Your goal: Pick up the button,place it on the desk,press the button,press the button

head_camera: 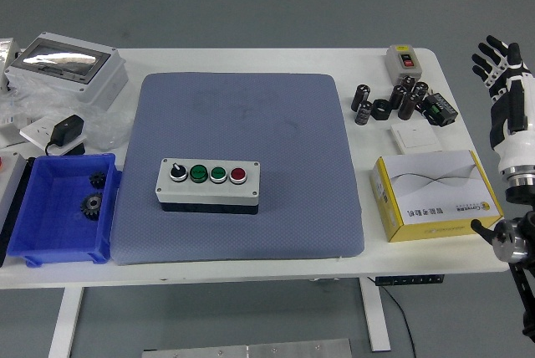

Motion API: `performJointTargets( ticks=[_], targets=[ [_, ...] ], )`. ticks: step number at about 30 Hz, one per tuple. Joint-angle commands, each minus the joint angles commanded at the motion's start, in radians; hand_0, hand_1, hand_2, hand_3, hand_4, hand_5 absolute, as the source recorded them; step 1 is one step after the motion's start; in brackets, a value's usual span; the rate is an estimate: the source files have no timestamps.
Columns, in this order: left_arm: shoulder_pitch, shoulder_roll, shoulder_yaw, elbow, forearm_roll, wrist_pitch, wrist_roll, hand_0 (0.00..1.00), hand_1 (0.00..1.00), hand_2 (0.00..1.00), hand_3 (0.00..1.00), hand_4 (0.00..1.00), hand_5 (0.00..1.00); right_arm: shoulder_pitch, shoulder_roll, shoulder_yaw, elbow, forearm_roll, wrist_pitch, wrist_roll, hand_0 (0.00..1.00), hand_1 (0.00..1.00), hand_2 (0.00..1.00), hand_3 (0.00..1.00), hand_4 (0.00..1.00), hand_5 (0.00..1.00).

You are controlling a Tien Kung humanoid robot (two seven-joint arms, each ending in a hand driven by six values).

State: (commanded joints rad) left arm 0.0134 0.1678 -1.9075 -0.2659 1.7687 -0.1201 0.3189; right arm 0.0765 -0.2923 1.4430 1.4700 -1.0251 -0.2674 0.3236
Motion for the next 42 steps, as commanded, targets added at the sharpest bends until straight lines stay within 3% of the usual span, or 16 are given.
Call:
performJointTargets(
  ticks=[42],
  targets=[
    [0.004,-0.02,0.013,0.002,-0.026,0.009,0.009,0.716,0.694,0.682,0.83,0.594,0.809,0.005,0.0,-0.008,0.007,-0.001,0.004,0.006,0.815,0.785,0.802,0.783,0.912,0.888]
  ],
)
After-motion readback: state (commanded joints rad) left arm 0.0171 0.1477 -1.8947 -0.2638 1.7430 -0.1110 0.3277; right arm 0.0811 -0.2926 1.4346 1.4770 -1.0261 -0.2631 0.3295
